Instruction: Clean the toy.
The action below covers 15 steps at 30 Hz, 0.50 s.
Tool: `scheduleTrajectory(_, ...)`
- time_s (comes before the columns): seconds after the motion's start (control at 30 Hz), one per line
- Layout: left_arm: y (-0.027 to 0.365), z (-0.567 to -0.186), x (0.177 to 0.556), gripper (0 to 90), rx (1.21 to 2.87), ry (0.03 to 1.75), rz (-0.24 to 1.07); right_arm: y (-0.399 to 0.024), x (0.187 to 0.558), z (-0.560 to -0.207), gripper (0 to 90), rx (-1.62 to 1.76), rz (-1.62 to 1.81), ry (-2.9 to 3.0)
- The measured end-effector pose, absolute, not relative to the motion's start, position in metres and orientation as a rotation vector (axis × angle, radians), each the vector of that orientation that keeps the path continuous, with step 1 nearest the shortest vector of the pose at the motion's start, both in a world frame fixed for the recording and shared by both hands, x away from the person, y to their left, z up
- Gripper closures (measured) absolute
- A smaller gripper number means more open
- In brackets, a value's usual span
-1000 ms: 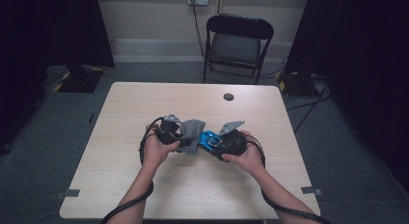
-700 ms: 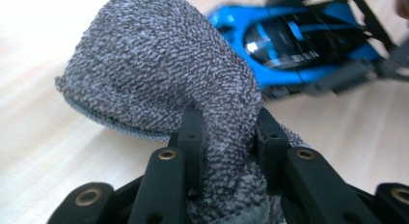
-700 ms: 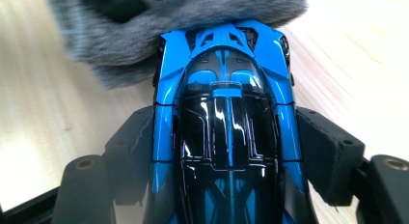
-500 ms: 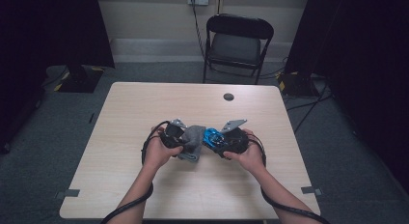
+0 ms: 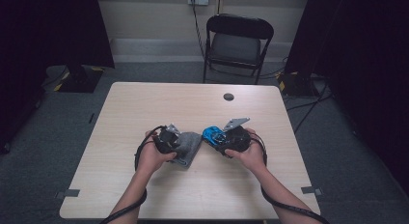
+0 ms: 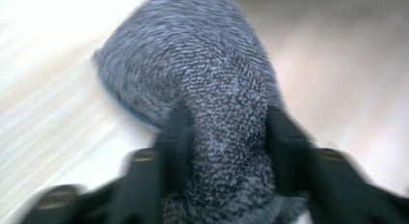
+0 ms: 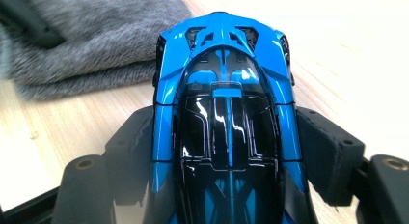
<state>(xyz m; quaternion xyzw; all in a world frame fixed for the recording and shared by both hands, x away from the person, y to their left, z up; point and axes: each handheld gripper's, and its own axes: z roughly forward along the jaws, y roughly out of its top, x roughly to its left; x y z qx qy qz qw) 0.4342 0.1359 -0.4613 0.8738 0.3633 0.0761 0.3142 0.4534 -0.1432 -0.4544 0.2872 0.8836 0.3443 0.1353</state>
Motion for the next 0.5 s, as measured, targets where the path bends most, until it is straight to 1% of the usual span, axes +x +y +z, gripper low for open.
scheduleTrajectory(0.03,0.137,-0.461,0.432,44.7,2.295,0.997,0.251,-0.143,0.453,-0.454,28.4,0.829,0.992,2.558)
scheduleTrajectory(0.07,0.138,-0.460,0.430,42.1,2.292,1.022,0.290,-0.143,0.453,-0.453,28.4,0.831,1.002,2.559)
scheduleTrajectory(0.23,0.143,-0.453,0.417,38.9,2.201,1.126,0.351,-0.144,0.452,-0.453,28.4,0.831,0.998,2.558)
scheduleTrajectory(0.33,0.141,-0.452,0.409,37.1,2.162,1.157,0.330,-0.144,0.451,-0.453,28.4,0.834,0.995,2.558)
scheduleTrajectory(0.37,0.138,-0.455,0.406,37.0,2.162,1.184,0.315,-0.143,0.450,-0.454,28.4,0.831,0.994,2.559)
scheduleTrajectory(0.5,0.135,-0.476,0.404,31.1,2.153,1.273,0.315,-0.140,0.448,-0.453,28.4,0.823,0.995,2.563)
